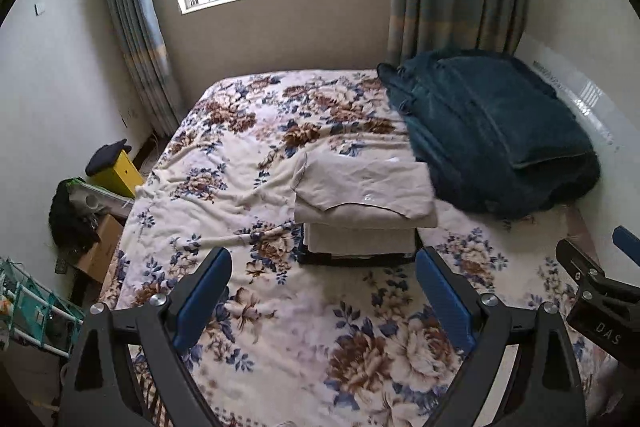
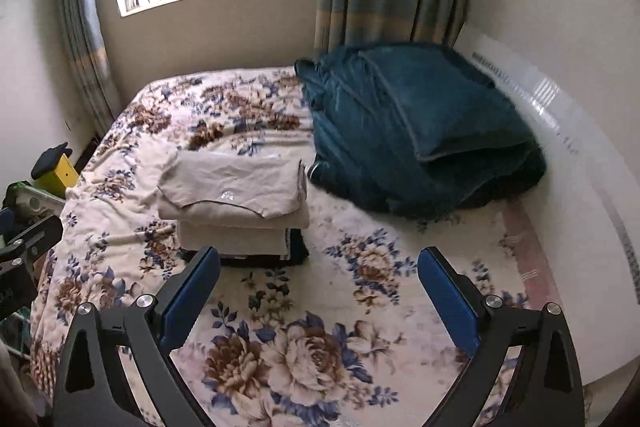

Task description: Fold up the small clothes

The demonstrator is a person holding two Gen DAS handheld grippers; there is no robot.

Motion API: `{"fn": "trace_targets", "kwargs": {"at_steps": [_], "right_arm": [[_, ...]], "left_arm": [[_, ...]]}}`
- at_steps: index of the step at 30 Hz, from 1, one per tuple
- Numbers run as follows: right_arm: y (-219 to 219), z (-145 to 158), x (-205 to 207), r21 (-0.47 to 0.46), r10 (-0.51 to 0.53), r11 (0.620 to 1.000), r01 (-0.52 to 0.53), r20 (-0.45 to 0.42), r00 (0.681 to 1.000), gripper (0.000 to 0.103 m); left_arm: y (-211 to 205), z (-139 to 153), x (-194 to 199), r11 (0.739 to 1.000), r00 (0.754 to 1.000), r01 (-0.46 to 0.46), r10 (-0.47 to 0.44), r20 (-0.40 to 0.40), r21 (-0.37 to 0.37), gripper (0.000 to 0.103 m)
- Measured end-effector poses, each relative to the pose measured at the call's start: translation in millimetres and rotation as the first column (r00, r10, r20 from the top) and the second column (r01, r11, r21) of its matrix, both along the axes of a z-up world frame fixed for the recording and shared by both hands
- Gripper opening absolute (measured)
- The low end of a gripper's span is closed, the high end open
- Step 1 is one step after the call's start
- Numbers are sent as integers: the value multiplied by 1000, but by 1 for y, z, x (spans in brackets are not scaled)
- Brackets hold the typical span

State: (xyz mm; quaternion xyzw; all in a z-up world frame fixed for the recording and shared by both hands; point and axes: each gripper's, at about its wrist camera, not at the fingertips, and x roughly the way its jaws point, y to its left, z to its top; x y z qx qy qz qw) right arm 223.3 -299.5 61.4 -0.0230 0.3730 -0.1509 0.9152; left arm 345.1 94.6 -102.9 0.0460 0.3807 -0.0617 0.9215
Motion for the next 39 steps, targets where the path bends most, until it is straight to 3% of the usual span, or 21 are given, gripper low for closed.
{"fn": "trace_targets", "kwargs": {"at_steps": [8, 16, 23, 25, 39], "right_arm": [[14, 87, -98, -15, 39, 999, -38, 120, 992, 101], [30, 136, -155, -13, 75, 997, -74, 179, 981, 101], [36, 148, -174, -17, 86, 996, -84, 189, 978, 103], [36, 150, -178, -16, 85, 996, -83, 193, 978, 103], [34, 148, -175, -25, 102, 995, -99, 175, 979, 103]], "left_arm": [[4, 57, -75, 1000, 995, -3, 4, 99, -15, 94], [12, 85, -124, 999, 988, -16, 22, 152, -43, 94], [18, 88, -143, 998, 987, -33, 42, 158, -57, 95], [17, 88, -145, 998, 987, -25, 33, 155, -55, 103], [20, 85, -158, 996, 983, -72, 80, 166, -56, 103]]}}
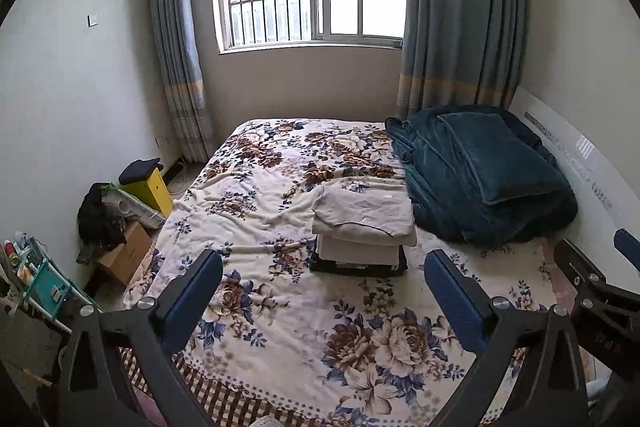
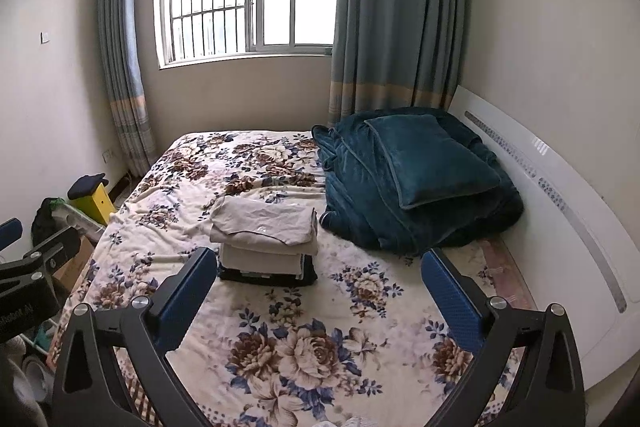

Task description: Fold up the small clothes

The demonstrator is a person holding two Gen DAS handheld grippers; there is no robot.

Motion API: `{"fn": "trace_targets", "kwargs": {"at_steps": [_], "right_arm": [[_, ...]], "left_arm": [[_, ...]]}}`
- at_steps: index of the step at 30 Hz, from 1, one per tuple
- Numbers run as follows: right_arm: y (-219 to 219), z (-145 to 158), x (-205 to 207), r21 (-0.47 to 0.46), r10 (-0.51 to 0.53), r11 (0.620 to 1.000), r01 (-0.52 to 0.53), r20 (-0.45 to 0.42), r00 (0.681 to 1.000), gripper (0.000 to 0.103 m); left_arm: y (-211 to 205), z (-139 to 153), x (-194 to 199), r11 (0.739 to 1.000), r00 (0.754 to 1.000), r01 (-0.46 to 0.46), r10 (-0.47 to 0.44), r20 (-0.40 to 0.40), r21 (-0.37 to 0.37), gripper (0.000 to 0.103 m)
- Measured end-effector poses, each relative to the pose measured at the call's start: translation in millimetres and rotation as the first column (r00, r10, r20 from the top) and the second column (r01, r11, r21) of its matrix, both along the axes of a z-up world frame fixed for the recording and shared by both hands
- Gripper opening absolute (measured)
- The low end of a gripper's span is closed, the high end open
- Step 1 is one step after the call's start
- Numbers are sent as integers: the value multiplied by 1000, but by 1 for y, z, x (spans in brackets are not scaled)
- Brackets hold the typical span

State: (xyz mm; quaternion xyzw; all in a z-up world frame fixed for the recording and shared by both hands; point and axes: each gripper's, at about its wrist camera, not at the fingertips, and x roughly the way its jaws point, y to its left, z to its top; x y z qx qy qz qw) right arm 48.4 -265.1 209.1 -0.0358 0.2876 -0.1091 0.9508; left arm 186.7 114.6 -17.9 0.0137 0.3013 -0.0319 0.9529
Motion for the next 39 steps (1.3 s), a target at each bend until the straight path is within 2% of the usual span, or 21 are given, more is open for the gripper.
{"fn": "trace_targets", "kwargs": {"at_steps": [39], "right_arm": [[5, -4, 0, 32, 13, 999, -13, 16, 1000, 103]], "left_arm": [[0, 10, -8, 1000, 1000, 13, -13, 23, 12, 103]]}}
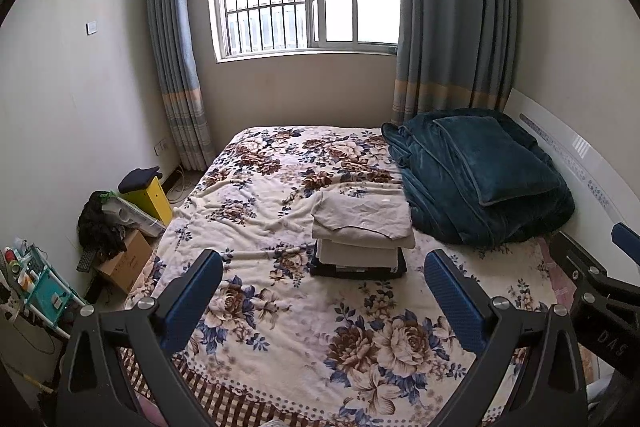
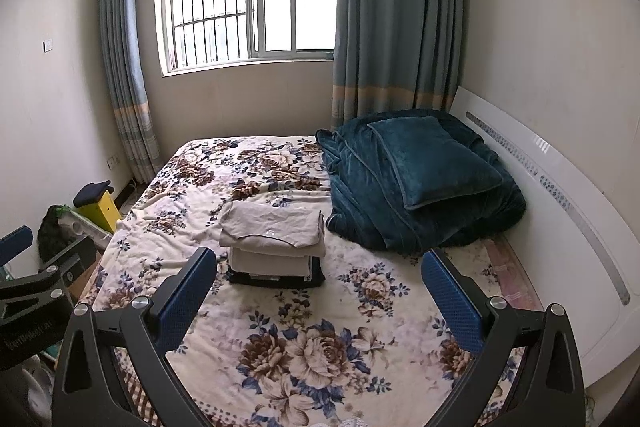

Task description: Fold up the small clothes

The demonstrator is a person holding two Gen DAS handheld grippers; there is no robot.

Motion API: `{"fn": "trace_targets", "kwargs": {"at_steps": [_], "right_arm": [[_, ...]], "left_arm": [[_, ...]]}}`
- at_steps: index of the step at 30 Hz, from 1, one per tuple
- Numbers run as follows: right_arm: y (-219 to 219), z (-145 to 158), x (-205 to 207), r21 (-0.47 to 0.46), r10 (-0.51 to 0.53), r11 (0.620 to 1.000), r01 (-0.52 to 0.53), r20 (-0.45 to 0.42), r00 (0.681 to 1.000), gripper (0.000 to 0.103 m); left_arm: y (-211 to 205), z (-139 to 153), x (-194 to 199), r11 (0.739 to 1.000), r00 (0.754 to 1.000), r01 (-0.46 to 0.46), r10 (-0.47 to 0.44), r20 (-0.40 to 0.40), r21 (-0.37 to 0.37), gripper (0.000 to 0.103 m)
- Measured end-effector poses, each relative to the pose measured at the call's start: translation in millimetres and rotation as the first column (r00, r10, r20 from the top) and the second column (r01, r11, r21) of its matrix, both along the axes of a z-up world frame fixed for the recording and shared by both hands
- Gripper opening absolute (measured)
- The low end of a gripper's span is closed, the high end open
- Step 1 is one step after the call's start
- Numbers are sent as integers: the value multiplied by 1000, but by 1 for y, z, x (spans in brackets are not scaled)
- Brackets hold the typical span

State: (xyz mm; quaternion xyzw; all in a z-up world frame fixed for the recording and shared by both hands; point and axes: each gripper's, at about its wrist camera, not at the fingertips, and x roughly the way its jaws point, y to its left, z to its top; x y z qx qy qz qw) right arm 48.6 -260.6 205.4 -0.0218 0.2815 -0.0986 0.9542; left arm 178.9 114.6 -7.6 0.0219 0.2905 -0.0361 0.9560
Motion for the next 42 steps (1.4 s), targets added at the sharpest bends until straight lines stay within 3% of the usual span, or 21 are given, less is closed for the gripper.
{"fn": "trace_targets", "kwargs": {"at_steps": [42], "right_arm": [[14, 4, -1, 3, 7, 1000, -7, 0, 1000, 103]], "left_arm": [[6, 3, -8, 1000, 1000, -19, 19, 16, -1, 103]]}}
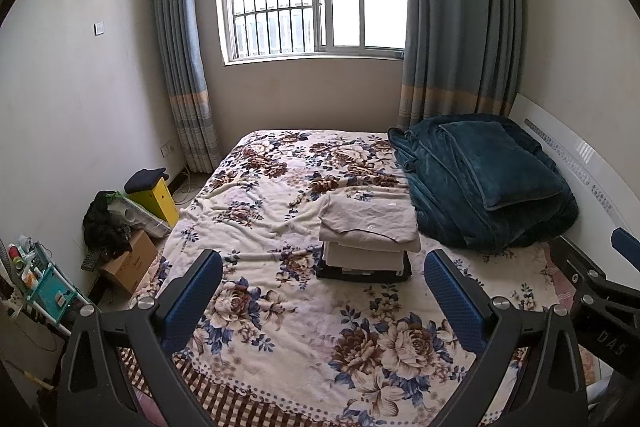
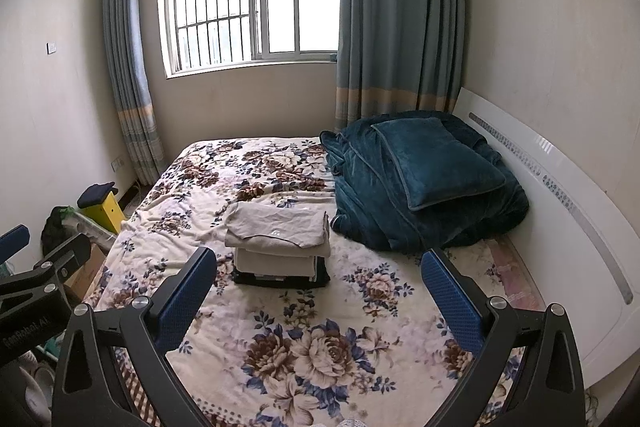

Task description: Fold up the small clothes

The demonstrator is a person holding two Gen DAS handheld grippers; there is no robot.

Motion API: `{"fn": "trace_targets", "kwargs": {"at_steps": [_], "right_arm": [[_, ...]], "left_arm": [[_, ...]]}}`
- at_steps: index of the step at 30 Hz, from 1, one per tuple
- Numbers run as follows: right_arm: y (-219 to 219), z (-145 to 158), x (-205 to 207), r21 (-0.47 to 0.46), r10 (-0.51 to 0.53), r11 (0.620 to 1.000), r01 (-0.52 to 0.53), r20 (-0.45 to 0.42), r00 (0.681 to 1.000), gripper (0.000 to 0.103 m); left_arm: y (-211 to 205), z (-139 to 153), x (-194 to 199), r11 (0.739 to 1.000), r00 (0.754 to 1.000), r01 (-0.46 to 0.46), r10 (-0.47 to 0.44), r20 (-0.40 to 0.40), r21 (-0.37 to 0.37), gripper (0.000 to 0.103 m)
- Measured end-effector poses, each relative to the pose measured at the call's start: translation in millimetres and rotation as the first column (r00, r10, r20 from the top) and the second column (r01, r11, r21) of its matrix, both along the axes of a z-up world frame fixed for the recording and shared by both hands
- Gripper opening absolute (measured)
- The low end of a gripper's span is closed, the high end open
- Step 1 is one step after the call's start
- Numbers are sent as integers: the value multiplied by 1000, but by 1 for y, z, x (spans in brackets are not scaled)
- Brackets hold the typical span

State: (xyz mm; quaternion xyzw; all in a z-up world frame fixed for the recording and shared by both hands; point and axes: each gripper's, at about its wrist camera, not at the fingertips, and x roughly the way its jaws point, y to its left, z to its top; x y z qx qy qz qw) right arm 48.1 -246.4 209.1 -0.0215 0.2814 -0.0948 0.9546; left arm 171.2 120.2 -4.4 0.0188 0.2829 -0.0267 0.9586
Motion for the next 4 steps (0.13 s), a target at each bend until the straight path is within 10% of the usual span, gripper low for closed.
{"fn": "trace_targets", "kwargs": {"at_steps": [4], "right_arm": [[0, 0, -1, -2, 0, 1000, 0, 1, 1000, 103]], "left_arm": [[1, 0, -2, 1000, 1000, -12, 12, 14, 5, 103]]}}
